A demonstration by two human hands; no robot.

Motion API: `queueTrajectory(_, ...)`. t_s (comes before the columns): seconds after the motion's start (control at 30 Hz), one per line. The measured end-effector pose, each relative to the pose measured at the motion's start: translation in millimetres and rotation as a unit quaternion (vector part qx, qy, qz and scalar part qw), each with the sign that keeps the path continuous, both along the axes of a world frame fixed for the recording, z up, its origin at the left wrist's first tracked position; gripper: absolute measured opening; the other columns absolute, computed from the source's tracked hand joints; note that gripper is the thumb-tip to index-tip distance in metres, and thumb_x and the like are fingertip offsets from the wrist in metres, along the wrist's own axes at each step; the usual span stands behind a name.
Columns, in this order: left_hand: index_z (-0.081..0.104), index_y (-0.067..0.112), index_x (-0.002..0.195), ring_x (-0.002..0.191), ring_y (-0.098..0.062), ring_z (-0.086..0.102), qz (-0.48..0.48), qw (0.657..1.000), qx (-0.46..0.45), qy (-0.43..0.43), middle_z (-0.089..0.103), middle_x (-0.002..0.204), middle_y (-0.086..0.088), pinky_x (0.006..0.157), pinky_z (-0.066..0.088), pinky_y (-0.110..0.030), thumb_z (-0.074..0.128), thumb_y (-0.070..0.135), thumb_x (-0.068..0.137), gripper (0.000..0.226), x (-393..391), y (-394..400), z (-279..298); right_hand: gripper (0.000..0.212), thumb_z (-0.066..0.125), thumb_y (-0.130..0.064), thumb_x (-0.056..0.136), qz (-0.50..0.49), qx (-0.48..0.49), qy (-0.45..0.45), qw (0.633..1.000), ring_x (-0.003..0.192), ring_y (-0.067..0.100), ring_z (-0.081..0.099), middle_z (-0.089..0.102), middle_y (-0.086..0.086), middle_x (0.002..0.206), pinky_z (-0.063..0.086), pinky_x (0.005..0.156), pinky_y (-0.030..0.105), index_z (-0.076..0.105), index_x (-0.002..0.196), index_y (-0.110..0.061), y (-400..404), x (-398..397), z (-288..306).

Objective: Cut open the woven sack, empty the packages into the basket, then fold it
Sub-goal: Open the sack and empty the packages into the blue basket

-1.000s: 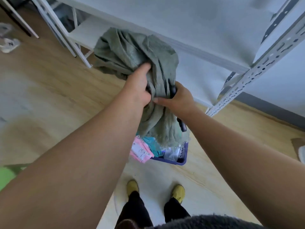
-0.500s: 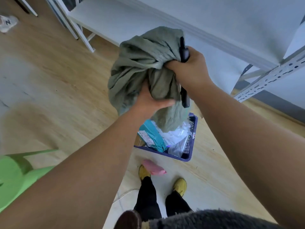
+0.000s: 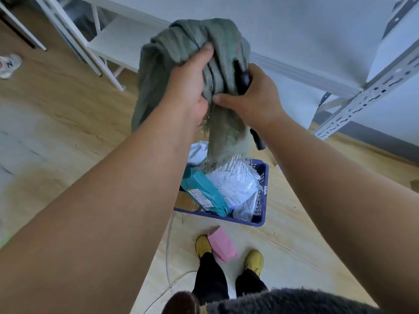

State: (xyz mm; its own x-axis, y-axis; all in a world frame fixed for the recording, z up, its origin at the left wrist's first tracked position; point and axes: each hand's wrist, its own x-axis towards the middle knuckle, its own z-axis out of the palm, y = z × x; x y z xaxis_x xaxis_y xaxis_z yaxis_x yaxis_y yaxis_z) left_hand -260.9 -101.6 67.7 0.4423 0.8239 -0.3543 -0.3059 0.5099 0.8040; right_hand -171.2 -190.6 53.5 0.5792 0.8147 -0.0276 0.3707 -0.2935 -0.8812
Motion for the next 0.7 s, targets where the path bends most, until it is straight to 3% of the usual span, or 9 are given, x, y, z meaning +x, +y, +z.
queueTrajectory(0.07,0.058,0.004,0.127,0.112,-0.029,0.065,-0.043,0.999,0.017,0.022,0.065,0.124,-0.015,0.092,0.054,-0.047,0.06,0.021,0.094,0.037,2.1,-9.5,7.8,0.041,0.077,-0.028,0.071,-0.064,0.017,-0.028,0.997,0.087,0.026,0.063,0.067,0.006,0.09,0.051,0.078,0.037,0.062,0.1,-0.005,-4.6,8.7,5.8)
queueTrajectory(0.17,0.061,0.02,0.117,0.104,-0.009,0.067,-0.133,0.985,0.092,0.067,0.07,0.115,0.004,0.077,0.055,-0.027,0.063,0.025,0.092,0.025,2.8,-27.0,9.8,0.029,0.07,-0.024,0.075,-0.133,0.06,-0.023,0.989,0.086,0.026,0.062,0.063,0.0,0.083,0.05,0.077,0.035,0.064,0.098,-0.008,-17.0,20.3,14.6)
queueTrajectory(0.23,0.063,0.02,0.109,0.099,-0.004,0.067,-0.169,0.97,0.149,0.091,0.072,0.106,0.009,0.08,0.053,-0.022,0.07,0.025,0.086,0.025,2.9,-35.7,5.8,0.029,0.067,-0.024,0.074,-0.162,0.088,-0.005,0.983,0.086,0.027,0.063,0.065,0.0,0.084,0.052,0.078,0.037,0.064,0.099,-0.009,-27.8,24.9,19.9)
queueTrajectory(0.33,0.062,0.021,0.12,0.113,-0.01,0.062,-0.198,0.933,0.243,0.173,0.068,0.12,0.006,0.103,0.046,-0.034,0.083,0.044,0.061,0.066,2.3,-45.2,0.6,0.025,0.066,-0.018,0.073,-0.171,0.117,0.013,0.978,0.082,0.022,0.062,0.063,-0.005,0.08,0.053,0.077,0.036,0.063,0.097,-0.011,-44.0,29.9,30.3)
queueTrajectory(0.4,0.059,0.022,0.127,0.117,-0.01,0.059,-0.203,0.918,0.279,0.197,0.064,0.126,0.007,0.107,0.043,-0.037,0.082,0.052,0.054,0.082,4.0,-50.8,0.1,0.021,0.065,-0.015,0.073,-0.162,0.134,0.009,0.977,0.081,0.019,0.06,0.063,-0.008,0.079,0.053,0.077,0.034,0.061,0.094,-0.019,-53.2,31.6,39.8)
queueTrajectory(0.57,0.056,0.018,0.129,0.118,-0.009,0.058,-0.2,0.915,0.314,0.156,0.063,0.128,0.006,0.108,0.042,-0.037,0.079,0.051,0.057,0.083,20.3,-63.1,23.8,0.028,0.064,-0.014,0.074,-0.161,0.184,-0.019,0.969,0.093,0.018,0.066,0.07,-0.005,0.094,0.054,0.085,0.038,0.059,0.099,-0.024,-72.6,38.0,70.3)
queueTrajectory(0.7,0.054,0.014,0.131,0.12,-0.01,0.057,-0.205,0.907,0.344,0.127,0.062,0.13,0.003,0.109,0.041,-0.038,0.079,0.046,0.061,0.081,35.9,-72.0,48.4,0.029,0.065,-0.011,0.073,-0.16,0.233,-0.027,0.959,0.09,0.013,0.066,0.069,-0.007,0.09,0.055,0.082,0.033,0.06,0.098,-0.023,-89.2,48.1,98.4)
